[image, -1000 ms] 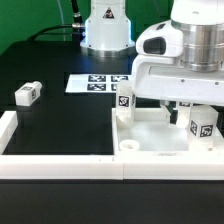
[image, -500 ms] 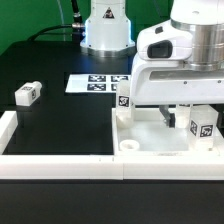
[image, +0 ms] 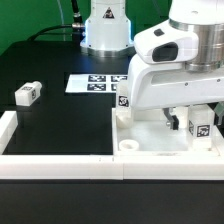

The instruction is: Assemble square table

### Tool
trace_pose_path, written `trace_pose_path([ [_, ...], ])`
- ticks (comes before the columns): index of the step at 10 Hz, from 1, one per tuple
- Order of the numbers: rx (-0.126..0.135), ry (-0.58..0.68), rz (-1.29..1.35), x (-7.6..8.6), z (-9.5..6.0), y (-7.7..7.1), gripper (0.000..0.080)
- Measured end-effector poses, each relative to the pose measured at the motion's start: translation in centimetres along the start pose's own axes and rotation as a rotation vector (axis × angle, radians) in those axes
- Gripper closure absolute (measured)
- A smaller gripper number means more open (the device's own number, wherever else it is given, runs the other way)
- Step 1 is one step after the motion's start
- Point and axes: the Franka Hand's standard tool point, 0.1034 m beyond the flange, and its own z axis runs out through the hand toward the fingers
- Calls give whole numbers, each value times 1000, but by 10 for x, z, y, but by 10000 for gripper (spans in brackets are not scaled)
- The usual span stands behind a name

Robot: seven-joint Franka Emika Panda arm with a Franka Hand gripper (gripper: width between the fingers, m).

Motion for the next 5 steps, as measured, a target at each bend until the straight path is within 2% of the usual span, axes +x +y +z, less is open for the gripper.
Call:
trace_pose_path([
  [1, 0, 0, 0, 0, 0, 0, 483],
  [5, 1, 0, 39, 0, 0, 0, 514],
])
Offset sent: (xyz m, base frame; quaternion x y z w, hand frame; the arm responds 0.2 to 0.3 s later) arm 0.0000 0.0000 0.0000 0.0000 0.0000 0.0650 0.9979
